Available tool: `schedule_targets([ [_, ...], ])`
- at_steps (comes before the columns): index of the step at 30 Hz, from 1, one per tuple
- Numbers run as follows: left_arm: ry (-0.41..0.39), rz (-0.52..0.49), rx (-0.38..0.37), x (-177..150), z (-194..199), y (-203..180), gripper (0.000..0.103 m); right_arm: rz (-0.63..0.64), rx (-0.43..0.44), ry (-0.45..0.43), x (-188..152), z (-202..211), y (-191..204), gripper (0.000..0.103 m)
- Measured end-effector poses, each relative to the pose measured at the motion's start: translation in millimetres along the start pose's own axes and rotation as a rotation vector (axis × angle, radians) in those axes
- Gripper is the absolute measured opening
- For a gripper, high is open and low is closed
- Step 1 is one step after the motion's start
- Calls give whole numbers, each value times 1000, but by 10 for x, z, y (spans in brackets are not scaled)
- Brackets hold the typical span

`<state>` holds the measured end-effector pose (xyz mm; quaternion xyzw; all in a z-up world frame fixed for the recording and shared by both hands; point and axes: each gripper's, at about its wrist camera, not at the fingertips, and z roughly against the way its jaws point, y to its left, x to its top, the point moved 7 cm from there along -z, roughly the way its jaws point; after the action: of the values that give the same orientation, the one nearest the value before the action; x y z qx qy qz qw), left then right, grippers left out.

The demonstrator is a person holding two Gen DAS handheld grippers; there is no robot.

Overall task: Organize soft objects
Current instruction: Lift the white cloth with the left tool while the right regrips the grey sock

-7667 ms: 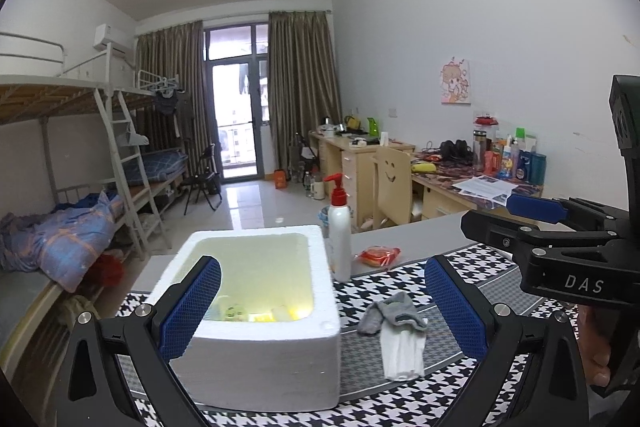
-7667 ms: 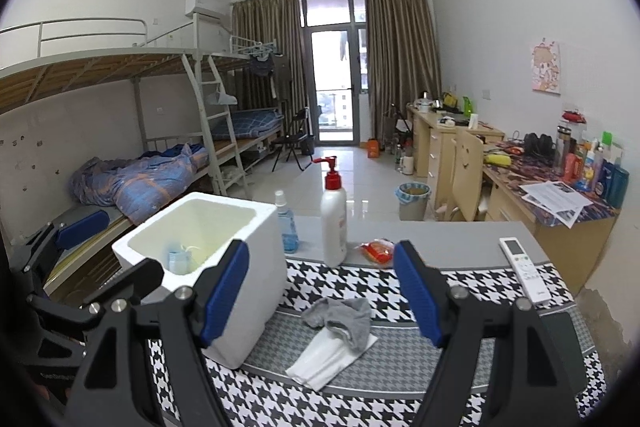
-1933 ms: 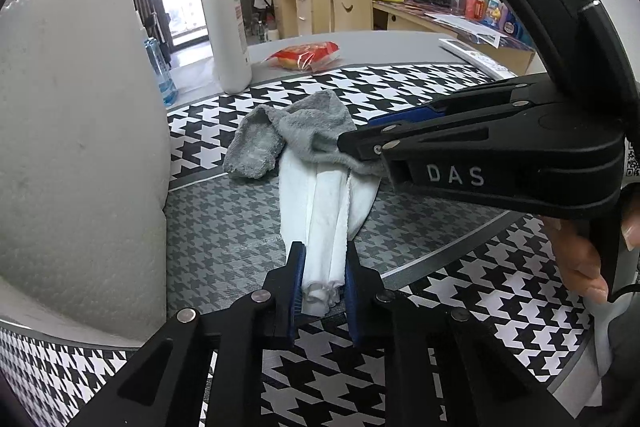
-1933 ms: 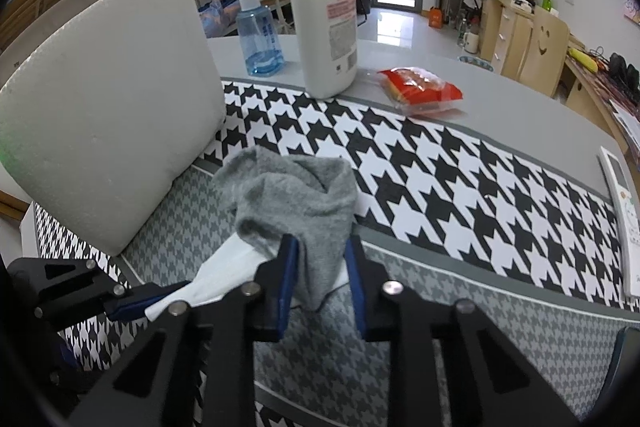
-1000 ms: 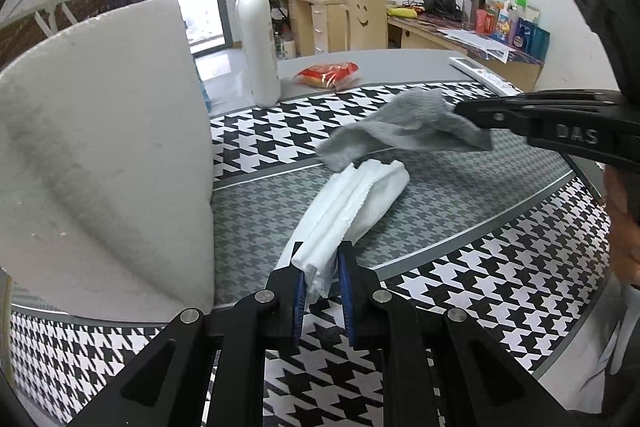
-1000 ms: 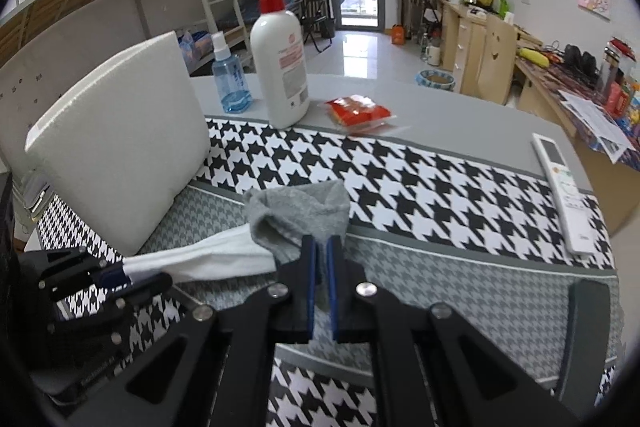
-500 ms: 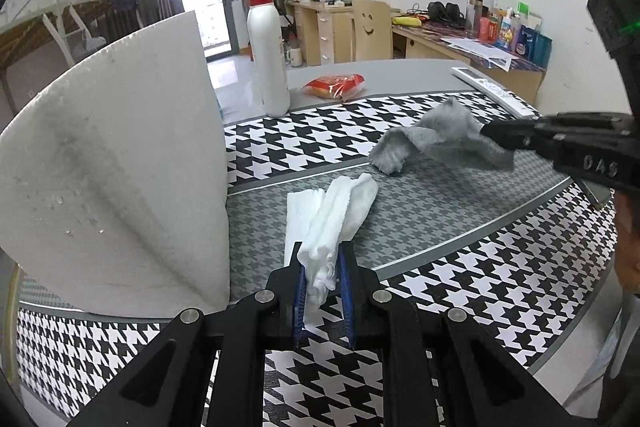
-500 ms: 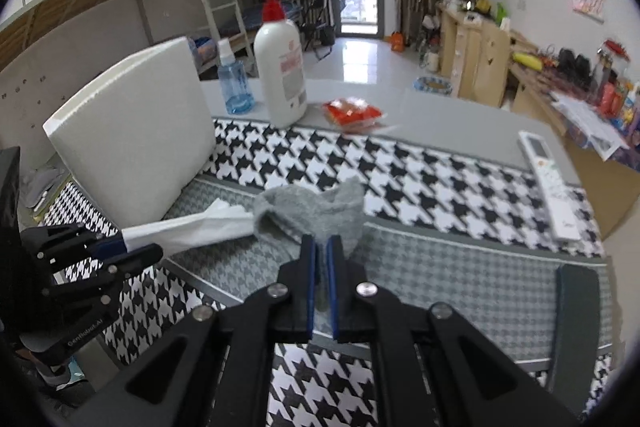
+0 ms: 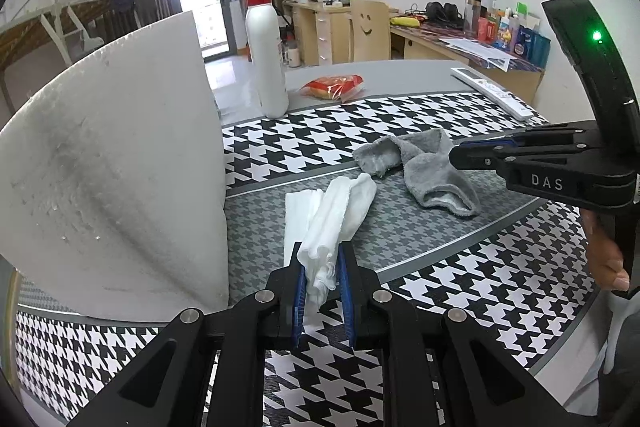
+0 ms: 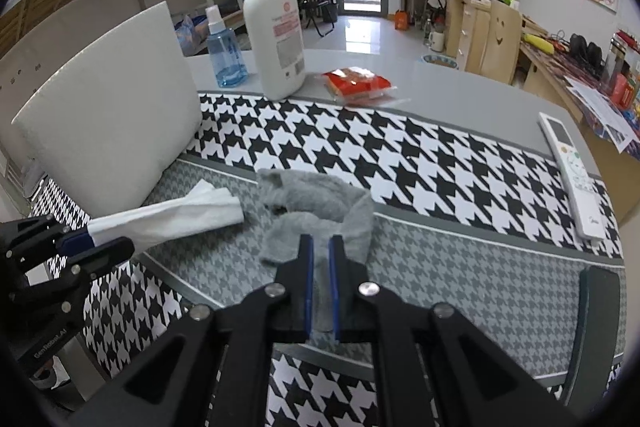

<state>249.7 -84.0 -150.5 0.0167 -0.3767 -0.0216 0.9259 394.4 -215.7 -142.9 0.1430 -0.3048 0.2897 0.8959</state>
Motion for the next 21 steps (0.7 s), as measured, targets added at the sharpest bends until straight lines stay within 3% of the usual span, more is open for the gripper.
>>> schedule_targets([
  [12,-12,1,-12,1,43,-25,17,8,-29,-49,44,64,47,10],
  [21,-23,6,-12,11,99,-28,17,-27,-32,-36,66,-11,29,10],
])
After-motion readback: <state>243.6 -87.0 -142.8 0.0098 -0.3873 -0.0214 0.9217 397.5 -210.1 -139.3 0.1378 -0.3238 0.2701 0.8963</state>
